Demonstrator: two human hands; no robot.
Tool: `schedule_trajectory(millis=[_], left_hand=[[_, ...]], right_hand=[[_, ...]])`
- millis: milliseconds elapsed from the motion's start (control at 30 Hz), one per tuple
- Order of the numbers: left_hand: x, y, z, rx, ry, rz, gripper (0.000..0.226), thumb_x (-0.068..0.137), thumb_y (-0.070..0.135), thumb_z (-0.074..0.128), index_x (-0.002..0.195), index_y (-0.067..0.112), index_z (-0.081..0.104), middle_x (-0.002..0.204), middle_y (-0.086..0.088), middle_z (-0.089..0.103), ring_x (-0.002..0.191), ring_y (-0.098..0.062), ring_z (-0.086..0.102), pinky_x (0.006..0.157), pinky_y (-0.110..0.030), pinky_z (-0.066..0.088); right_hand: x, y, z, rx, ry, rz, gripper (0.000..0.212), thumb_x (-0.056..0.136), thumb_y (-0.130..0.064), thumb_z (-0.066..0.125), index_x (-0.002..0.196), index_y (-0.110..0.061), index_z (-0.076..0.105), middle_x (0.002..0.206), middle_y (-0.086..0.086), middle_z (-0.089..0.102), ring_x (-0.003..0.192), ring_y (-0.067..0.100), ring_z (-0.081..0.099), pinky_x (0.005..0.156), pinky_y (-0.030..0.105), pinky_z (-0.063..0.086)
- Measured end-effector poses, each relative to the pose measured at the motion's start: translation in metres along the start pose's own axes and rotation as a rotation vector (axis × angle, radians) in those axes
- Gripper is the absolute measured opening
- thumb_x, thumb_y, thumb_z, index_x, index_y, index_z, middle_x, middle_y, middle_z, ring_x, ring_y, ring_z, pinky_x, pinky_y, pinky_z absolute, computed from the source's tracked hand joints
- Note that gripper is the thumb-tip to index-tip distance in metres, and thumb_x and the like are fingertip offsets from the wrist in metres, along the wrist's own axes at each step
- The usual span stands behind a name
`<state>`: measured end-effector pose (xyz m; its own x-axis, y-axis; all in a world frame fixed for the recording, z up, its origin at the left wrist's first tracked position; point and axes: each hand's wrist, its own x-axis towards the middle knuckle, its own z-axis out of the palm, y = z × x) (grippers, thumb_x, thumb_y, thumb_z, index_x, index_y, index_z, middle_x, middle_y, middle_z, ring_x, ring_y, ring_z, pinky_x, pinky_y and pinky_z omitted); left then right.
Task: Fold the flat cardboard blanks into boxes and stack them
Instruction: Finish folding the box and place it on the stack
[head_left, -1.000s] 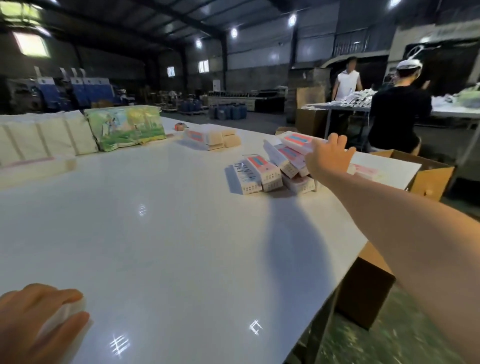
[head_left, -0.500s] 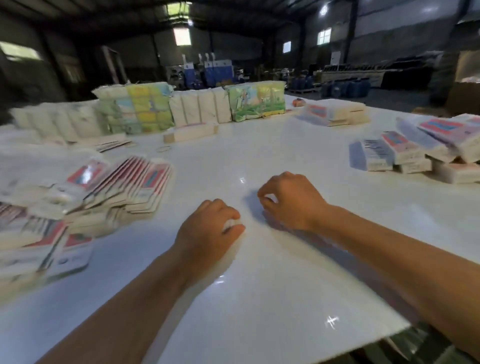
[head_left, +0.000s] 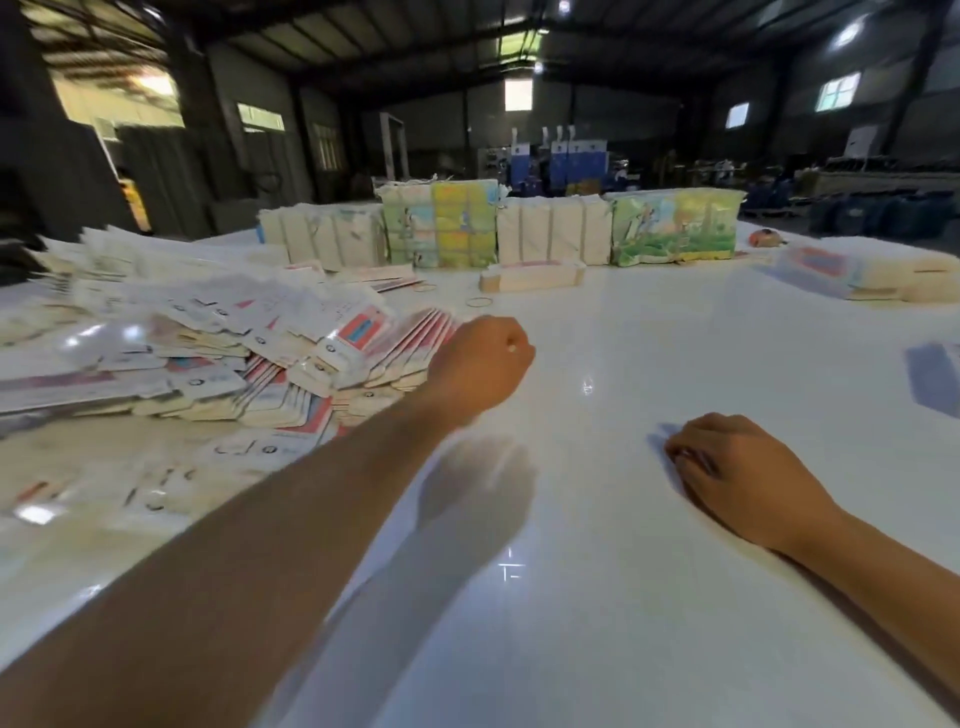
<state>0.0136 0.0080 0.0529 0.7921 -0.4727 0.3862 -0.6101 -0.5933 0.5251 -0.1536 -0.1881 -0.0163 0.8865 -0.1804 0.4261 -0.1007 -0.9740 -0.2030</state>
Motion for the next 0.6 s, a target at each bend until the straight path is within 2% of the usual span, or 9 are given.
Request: schedule_trajectory(millis=[67, 100, 200, 300, 400, 500, 533, 600], left_hand=[[0.030, -0.028, -0.028, 0.169, 0.090, -0.132, 0.024, 0.090, 0.027, 0.048, 0.104, 0.015, 0.064, 0.109, -0.007, 0.063, 0.096, -0.026, 0.058, 0.080, -0.033, 0.047], [0.041, -0.044, -0.038, 0.250, 0.085, -0.221, 0.029, 0.091, 0.028, 0.047, 0.108, 0.011, 0.062, 0.113, -0.012, 0.061, 0.100, -0.030, 0.057, 0.081, -0.037, 0.046], [0.057, -0.084, -0.047, 0.454, -0.066, -0.410, 0.053, 0.094, 0.044, 0.038, 0.127, 0.004, 0.050, 0.131, -0.021, 0.049, 0.119, -0.036, 0.046, 0.097, -0.043, 0.039], [0.055, -0.105, -0.036, 0.372, -0.171, -0.493, 0.066, 0.096, 0.053, 0.033, 0.140, 0.005, 0.037, 0.143, -0.017, 0.040, 0.128, -0.033, 0.040, 0.105, -0.040, 0.031], [0.053, -0.111, -0.027, 0.330, -0.166, -0.539, 0.066, 0.095, 0.055, 0.033, 0.134, 0.004, 0.043, 0.136, -0.018, 0.047, 0.124, -0.032, 0.044, 0.103, -0.040, 0.034], [0.052, -0.110, -0.030, 0.362, -0.101, -0.489, 0.056, 0.098, 0.046, 0.031, 0.132, 0.005, 0.046, 0.131, -0.019, 0.050, 0.115, -0.032, 0.048, 0.094, -0.039, 0.037], [0.052, -0.110, -0.032, 0.413, -0.077, -0.448, 0.049, 0.099, 0.040, 0.031, 0.128, 0.006, 0.049, 0.123, -0.018, 0.054, 0.105, -0.030, 0.051, 0.086, -0.038, 0.038], [0.051, -0.112, -0.037, 0.578, 0.013, -0.396, 0.029, 0.097, 0.027, 0.040, 0.110, 0.007, 0.057, 0.089, -0.010, 0.056, 0.077, -0.023, 0.049, 0.071, -0.034, 0.037]], right_hand=[[0.000, -0.001, 0.000, 0.010, 0.007, 0.006, 0.023, 0.092, -0.018, 0.056, 0.070, -0.015, 0.062, 0.088, 0.005, 0.066, 0.088, 0.031, 0.058, 0.073, 0.033, 0.044], [-0.001, -0.002, 0.000, 0.012, 0.014, 0.009, 0.024, 0.092, -0.018, 0.056, 0.068, -0.015, 0.061, 0.086, 0.006, 0.065, 0.087, 0.032, 0.058, 0.072, 0.034, 0.044], [-0.002, 0.000, -0.001, 0.033, 0.001, 0.011, 0.023, 0.090, -0.016, 0.057, 0.067, -0.016, 0.060, 0.083, 0.004, 0.063, 0.090, 0.030, 0.059, 0.073, 0.034, 0.045], [-0.002, 0.001, -0.001, 0.060, -0.020, 0.008, 0.021, 0.090, -0.014, 0.058, 0.069, -0.019, 0.059, 0.086, 0.003, 0.063, 0.098, 0.027, 0.060, 0.078, 0.036, 0.046], [-0.001, 0.001, -0.001, 0.056, -0.021, 0.013, 0.015, 0.089, -0.012, 0.059, 0.076, -0.014, 0.066, 0.089, 0.003, 0.064, 0.096, 0.027, 0.059, 0.077, 0.034, 0.044], [-0.001, 0.002, 0.000, 0.044, -0.014, 0.026, 0.014, 0.089, -0.011, 0.058, 0.079, -0.012, 0.068, 0.088, 0.003, 0.063, 0.092, 0.026, 0.057, 0.073, 0.029, 0.038], [-0.001, 0.002, 0.000, 0.046, -0.017, 0.028, 0.015, 0.089, -0.011, 0.058, 0.077, -0.012, 0.067, 0.087, 0.002, 0.062, 0.092, 0.026, 0.057, 0.074, 0.030, 0.040], [-0.001, 0.001, 0.000, 0.064, -0.021, 0.029, 0.018, 0.090, -0.012, 0.058, 0.074, -0.014, 0.064, 0.085, 0.001, 0.062, 0.096, 0.026, 0.059, 0.078, 0.034, 0.045]])
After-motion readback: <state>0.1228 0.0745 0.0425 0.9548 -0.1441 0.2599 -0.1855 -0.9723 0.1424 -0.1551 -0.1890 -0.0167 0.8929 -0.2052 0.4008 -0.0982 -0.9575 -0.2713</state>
